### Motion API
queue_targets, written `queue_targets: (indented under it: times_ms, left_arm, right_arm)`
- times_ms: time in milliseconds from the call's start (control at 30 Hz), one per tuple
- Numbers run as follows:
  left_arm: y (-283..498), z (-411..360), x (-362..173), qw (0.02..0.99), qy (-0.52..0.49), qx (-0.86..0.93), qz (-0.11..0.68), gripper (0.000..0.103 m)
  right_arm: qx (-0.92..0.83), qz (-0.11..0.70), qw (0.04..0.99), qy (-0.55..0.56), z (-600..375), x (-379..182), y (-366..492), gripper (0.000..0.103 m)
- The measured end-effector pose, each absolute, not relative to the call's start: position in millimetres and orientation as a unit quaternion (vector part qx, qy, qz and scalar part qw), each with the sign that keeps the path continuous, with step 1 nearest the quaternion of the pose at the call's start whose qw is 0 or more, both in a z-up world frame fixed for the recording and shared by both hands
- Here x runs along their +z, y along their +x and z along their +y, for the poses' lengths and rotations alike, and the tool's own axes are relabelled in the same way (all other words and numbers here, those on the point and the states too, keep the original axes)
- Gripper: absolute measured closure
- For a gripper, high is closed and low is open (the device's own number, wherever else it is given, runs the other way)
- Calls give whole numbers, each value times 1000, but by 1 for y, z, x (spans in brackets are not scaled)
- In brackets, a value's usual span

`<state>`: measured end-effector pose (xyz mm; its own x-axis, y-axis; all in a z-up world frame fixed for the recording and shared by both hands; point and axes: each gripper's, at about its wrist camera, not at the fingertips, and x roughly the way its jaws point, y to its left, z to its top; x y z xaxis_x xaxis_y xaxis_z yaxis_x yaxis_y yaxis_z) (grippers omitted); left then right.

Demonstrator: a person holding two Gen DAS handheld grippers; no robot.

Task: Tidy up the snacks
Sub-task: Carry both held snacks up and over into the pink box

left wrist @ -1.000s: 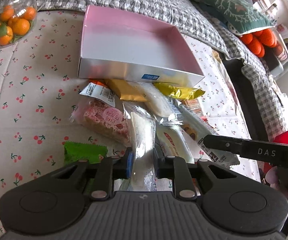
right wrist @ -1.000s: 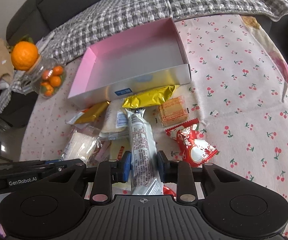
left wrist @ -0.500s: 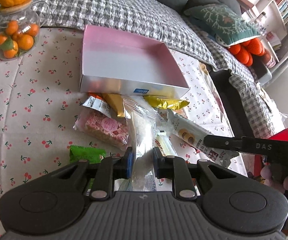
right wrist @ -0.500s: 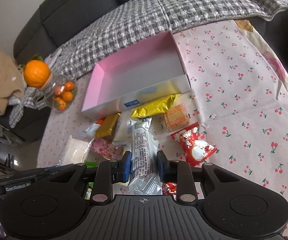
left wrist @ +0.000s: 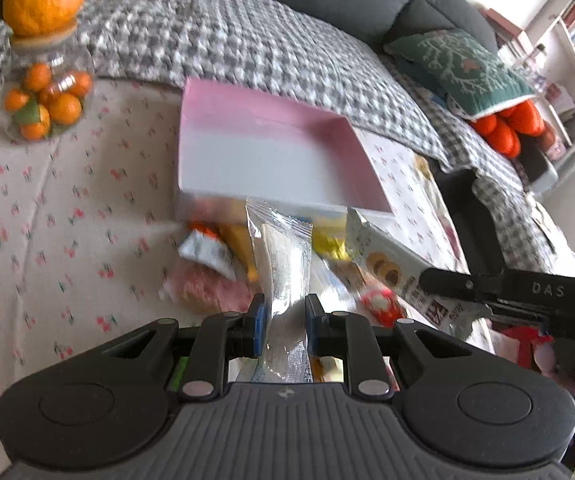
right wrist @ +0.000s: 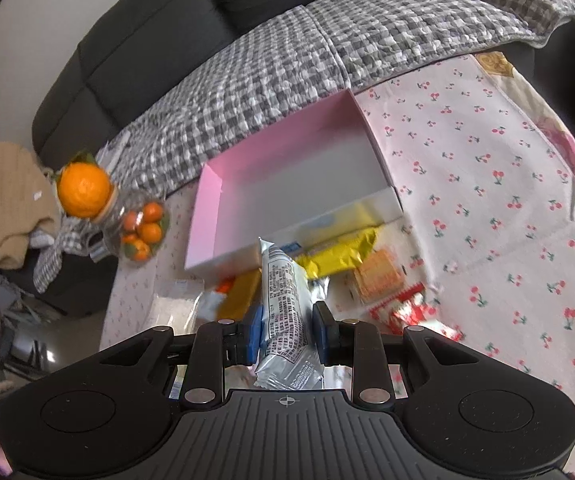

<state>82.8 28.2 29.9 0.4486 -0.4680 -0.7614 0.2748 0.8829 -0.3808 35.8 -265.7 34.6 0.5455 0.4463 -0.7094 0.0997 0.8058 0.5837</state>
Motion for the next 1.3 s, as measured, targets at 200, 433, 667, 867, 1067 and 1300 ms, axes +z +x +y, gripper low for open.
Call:
queue_targets:
  times_ms: [200,433,667,867,1067,1300]
  left_arm:
    - [114,21,28,859,-96,-187,466,85]
    - [151,17,15,876,-114,-177,434,85]
    - [178,7,-6,887,-121,-165,413,85]
    - [190,-6,-14,899,-88,-140,405,85]
    - [199,-8,-21,902,-83,-119,407,85]
    - [199,-10,-21,911,-60,-110,394,60]
  right_arm:
    - [91,454,834,299,-257,42,71,77]
    - [94,430,839,318,-248,32,123,77]
    - [79,416,842,334,-248,-6,156,77]
    - [64,405,840,356,-250,-33,176,76]
    - [67,399,836,371,-248,-41,185,76]
    - [63,417,829,367,-248,-45,189,62]
